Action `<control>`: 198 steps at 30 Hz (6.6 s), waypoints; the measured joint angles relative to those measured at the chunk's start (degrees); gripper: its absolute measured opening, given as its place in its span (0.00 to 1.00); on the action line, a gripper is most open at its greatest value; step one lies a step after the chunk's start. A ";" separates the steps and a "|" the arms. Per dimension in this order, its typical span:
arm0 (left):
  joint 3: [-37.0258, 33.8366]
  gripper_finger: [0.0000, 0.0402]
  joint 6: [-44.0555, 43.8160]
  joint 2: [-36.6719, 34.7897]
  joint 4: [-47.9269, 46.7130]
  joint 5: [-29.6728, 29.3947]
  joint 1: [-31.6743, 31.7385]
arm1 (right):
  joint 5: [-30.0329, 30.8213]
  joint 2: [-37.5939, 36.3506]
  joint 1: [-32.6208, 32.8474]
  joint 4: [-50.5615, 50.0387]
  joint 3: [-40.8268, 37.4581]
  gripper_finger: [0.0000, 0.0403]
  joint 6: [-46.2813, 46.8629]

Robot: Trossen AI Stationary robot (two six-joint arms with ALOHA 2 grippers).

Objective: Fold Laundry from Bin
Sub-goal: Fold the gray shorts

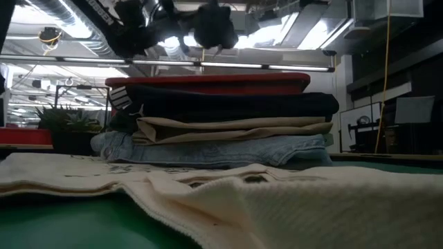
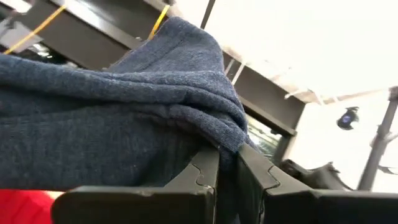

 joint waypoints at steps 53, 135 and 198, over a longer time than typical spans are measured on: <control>0.02 0.05 12.26 -4.06 -19.32 4.21 -25.09 | -1.24 5.23 4.47 21.95 0.01 0.41 2.22; -0.03 0.41 27.92 -4.09 -61.72 35.67 -34.84 | -41.43 7.40 4.87 -15.87 16.92 0.01 20.23; -0.03 0.41 88.85 -2.63 -99.31 -46.64 -61.03 | -42.06 8.21 4.87 -10.83 16.59 0.02 16.49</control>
